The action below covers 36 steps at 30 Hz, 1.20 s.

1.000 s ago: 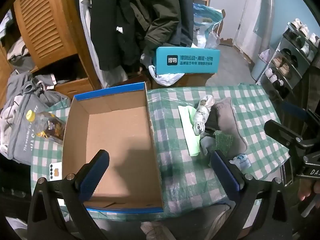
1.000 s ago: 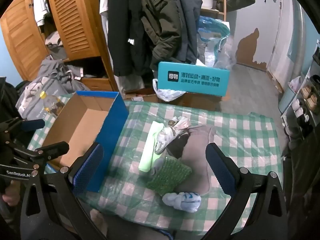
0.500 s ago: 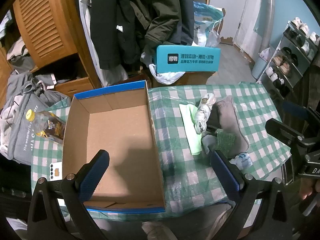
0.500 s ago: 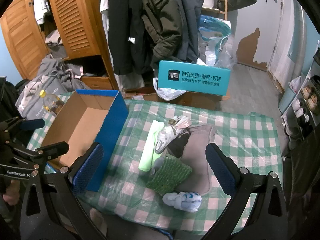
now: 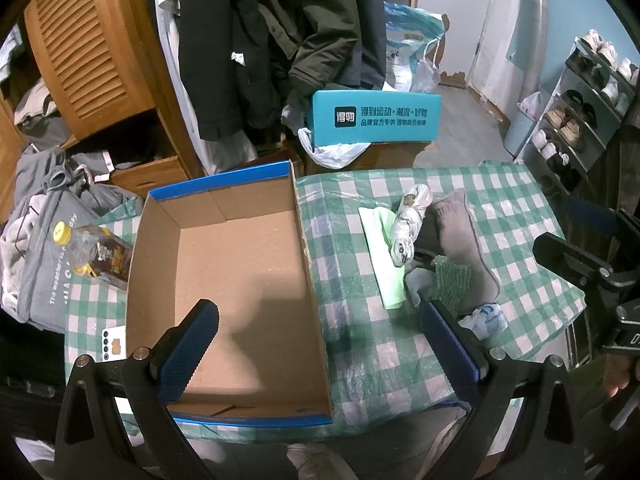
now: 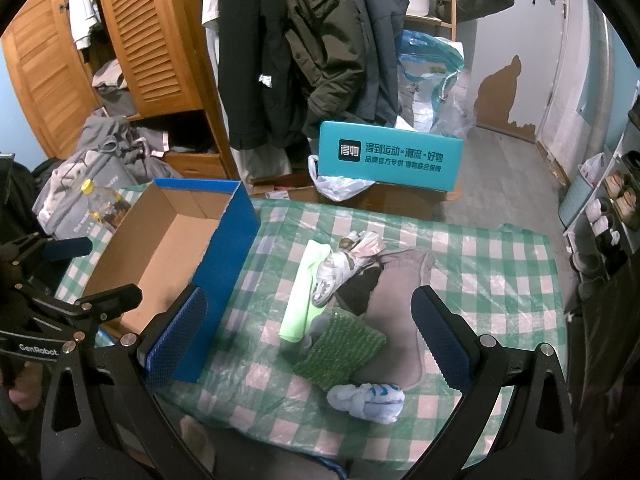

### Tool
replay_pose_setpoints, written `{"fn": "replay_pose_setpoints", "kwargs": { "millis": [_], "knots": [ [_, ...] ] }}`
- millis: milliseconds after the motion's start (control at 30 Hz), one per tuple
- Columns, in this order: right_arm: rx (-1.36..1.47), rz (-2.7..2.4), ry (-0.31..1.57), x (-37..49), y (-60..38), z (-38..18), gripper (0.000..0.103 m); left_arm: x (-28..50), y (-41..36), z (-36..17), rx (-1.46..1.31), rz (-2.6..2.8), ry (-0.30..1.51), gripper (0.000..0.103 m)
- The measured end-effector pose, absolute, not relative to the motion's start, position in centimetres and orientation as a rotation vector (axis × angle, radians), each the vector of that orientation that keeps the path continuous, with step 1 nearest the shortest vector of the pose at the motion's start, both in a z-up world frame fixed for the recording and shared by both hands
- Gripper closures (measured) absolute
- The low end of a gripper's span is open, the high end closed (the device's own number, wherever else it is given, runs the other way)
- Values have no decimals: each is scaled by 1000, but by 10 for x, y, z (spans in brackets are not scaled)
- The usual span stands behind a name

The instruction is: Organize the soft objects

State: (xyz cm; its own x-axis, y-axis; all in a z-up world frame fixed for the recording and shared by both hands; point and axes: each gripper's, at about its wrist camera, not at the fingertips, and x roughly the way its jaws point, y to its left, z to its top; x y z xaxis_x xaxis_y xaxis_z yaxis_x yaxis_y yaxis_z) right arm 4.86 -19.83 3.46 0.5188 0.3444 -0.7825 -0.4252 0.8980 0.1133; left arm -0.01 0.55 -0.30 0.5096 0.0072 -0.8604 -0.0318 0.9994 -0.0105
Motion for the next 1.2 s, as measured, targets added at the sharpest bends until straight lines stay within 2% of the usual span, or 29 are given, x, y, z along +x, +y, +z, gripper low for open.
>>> {"fn": "replay_pose_setpoints", "kwargs": {
  "millis": [1200],
  "knots": [
    [-94,464,921,49,-199,33,3,-5,11,-12,-14,29,1044,1]
  ]
}}
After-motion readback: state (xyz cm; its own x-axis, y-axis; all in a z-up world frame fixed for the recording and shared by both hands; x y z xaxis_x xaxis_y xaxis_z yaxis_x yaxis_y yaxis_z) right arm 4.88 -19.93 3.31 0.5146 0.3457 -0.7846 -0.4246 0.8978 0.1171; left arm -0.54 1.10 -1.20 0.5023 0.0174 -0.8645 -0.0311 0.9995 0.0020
